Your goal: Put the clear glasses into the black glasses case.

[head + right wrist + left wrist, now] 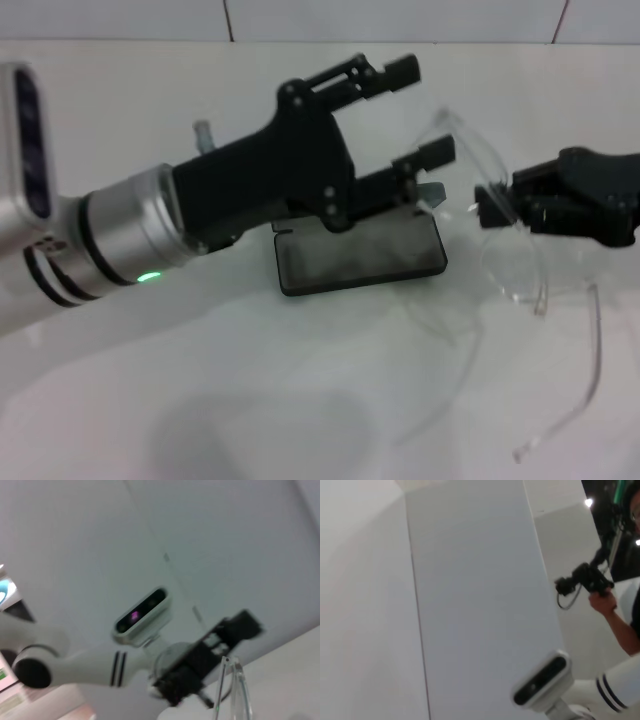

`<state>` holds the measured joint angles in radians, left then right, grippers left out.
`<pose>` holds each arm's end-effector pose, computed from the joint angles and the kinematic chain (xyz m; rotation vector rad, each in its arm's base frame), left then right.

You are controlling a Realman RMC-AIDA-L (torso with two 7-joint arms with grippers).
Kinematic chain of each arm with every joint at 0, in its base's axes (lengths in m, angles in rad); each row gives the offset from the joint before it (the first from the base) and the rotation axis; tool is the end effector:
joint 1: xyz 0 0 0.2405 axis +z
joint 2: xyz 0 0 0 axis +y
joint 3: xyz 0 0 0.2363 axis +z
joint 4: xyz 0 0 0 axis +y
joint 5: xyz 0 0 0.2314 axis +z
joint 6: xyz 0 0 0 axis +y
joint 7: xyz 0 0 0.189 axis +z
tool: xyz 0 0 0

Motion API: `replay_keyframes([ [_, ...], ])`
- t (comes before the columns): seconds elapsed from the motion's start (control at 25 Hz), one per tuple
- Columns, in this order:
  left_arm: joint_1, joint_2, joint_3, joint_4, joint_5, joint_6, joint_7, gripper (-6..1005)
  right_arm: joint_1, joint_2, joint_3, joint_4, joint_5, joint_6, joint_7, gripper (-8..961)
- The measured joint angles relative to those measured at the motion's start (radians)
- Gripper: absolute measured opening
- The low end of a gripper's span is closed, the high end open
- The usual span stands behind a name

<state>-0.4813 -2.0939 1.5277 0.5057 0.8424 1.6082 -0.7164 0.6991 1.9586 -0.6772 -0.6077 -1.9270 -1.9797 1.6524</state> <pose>-0.1233 0.3177 -0.0590 -2.4361 0.1197 -1.4421 0.1648 0.3364 0.0238 2.7640 -0.6034 -0.9151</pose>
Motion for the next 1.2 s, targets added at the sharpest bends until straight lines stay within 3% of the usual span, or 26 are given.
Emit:
replay_keyframes([
  [0.32,0.063,0.03,-0.103,0.0,-0.024,0.116,-0.02,664,-0.08,-0.008,0.002,0.0,0.187,0.099,-0.08,115],
  [0.56,0.099,0.082,-0.153,-0.066,-0.018,0.109,-0.025,664,-0.128,0.013,0.002,0.002,0.348,0.122,-0.175,115],
  [0.72,0.073,0.091,-0.179,-0.127,0.025,0.096,-0.026,664,-0.129,0.028,0.003,0.003,0.434,0.112,-0.203,116],
  [0.88,0.045,0.072,-0.177,-0.128,0.163,0.084,-0.024,664,-0.126,0.054,-0.002,0.014,0.523,0.112,-0.252,116],
  [1.08,0.004,0.022,-0.173,-0.106,0.342,0.095,-0.019,664,-0.093,0.057,-0.009,0.086,0.598,0.115,-0.282,115],
  [1.2,-0.017,0.0,-0.148,-0.095,0.381,0.126,-0.018,664,-0.071,0.056,-0.017,0.11,0.6,0.136,-0.291,115],
])
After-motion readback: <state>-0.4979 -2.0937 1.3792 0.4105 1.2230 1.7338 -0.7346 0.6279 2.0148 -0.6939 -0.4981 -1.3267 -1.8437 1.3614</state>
